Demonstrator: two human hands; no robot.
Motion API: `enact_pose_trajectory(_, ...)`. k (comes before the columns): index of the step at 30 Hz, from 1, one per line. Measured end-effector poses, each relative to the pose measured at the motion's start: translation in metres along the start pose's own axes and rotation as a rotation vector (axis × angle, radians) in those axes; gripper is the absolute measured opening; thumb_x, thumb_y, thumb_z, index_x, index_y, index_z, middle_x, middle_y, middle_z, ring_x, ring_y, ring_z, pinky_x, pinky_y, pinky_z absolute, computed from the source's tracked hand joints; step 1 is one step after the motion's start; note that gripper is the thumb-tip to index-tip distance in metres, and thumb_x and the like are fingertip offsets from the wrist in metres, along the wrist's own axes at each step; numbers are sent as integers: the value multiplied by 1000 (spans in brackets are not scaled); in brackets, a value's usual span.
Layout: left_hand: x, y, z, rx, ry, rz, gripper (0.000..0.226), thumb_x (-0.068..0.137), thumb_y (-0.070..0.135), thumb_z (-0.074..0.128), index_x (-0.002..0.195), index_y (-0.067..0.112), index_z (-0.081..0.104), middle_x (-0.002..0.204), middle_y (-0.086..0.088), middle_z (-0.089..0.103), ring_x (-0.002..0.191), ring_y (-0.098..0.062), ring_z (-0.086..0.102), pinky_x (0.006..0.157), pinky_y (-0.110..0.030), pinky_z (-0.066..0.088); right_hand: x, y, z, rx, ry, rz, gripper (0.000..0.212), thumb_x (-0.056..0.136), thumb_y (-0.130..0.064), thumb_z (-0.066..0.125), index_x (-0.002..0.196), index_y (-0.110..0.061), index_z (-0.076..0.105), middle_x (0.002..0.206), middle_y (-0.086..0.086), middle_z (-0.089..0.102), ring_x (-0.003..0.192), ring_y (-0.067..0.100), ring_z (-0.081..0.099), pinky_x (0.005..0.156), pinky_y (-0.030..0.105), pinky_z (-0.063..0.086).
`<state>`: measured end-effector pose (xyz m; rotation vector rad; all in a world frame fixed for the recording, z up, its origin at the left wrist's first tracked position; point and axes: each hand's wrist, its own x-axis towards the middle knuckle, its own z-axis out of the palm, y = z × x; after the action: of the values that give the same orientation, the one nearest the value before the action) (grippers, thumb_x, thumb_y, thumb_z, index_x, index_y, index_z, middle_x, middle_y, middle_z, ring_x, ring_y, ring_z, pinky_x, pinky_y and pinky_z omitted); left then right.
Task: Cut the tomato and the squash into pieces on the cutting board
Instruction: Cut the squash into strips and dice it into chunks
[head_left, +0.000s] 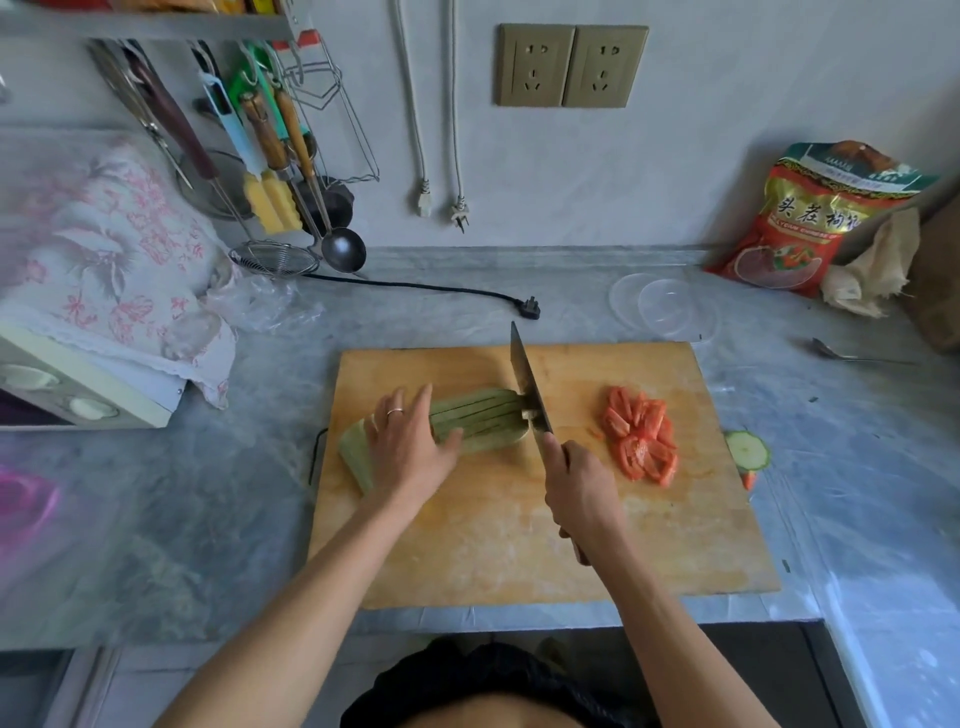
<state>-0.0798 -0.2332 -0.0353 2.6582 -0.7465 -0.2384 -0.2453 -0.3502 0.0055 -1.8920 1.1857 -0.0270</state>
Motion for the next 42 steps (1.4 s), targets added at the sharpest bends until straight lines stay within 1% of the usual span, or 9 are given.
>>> enact_pose_trajectory(3, -12, -17, -8, -104, 79, -212, 74, 88, 51, 63, 150, 23, 34, 154, -15, 35, 146, -31, 25, 117, -49, 25, 1, 0, -3, 36, 19, -19, 50, 103, -50, 33, 81, -10, 52, 72, 11, 63, 52, 25, 58, 36, 25, 43)
enact_pose_trajectory(8, -19, -18, -8, -182, -38, -449, 101, 84, 55, 68, 157, 19, 7, 161, -22, 15, 151, -33, 9, 113, -43, 31, 8, 1, -1, 34, -20, -9, 49, 103, -50, 33, 83, -10, 53, 78, 15, 63, 57, 27, 60, 35, 25, 43)
enact_pose_trajectory(14, -24, -10, 2, -131, -13, -477, 107, 79, 48, 76, 154, 20, 7, 161, -25, 7, 150, -35, 9, 108, -43, 36, 5, 6, -1, 60, -40, -30, 49, 102, -49, 34, 84, -9, 54, 80, 14, 64, 55, 26, 59, 35, 23, 41)
enact_pose_trajectory(22, -22, -8, -2, -159, -48, -558, 120, 74, 55, 78, 155, 26, -5, 157, -28, 17, 146, -39, 21, 103, -46, 40, 4, 10, -4, 38, -53, -67, 50, 102, -52, 34, 84, -9, 53, 79, 15, 64, 56, 28, 61, 35, 24, 42)
enact_pose_trajectory(25, -19, -9, -8, -149, -82, -560, 116, 70, 48, 82, 153, 26, 4, 151, -25, 29, 139, -38, 33, 98, -43, 43, 4, 12, -6, 53, -71, -61, 49, 102, -51, 34, 85, -10, 53, 81, 15, 64, 59, 28, 60, 36, 24, 43)
enact_pose_trajectory(30, -27, -19, -14, -41, -167, -423, 102, 68, 29, 79, 147, 31, 14, 140, -14, 44, 123, -34, 48, 78, -37, 48, 4, 13, -5, 46, -83, -53, 48, 103, -50, 33, 89, -8, 54, 84, 16, 64, 64, 29, 62, 36, 24, 44)
enact_pose_trajectory(33, -37, -29, -22, 74, -197, -264, 95, 66, 19, 75, 142, 32, 19, 132, -10, 48, 116, -30, 51, 82, -37, 51, 3, 13, -3, 38, -90, -46, 48, 103, -50, 32, 90, -8, 54, 85, 16, 64, 64, 30, 62, 36, 25, 44)
enact_pose_trajectory(38, -53, -41, -30, 244, -442, 308, 96, 66, -7, 65, 140, 38, 23, 153, 6, 19, 121, -26, 50, 70, -37, 54, 2, 10, -1, 34, -72, -50, 48, 103, -50, 33, 84, -10, 51, 81, 15, 62, 63, 30, 62, 39, 29, 48)
enact_pose_trajectory(42, -59, -36, -35, 407, -542, 570, 97, 67, -7, 61, 146, 36, 23, 160, 5, 14, 140, -24, 34, 109, -38, 40, -1, 10, 4, 34, -64, -54, 48, 103, -50, 33, 83, -10, 50, 79, 14, 61, 59, 29, 61, 39, 30, 49)
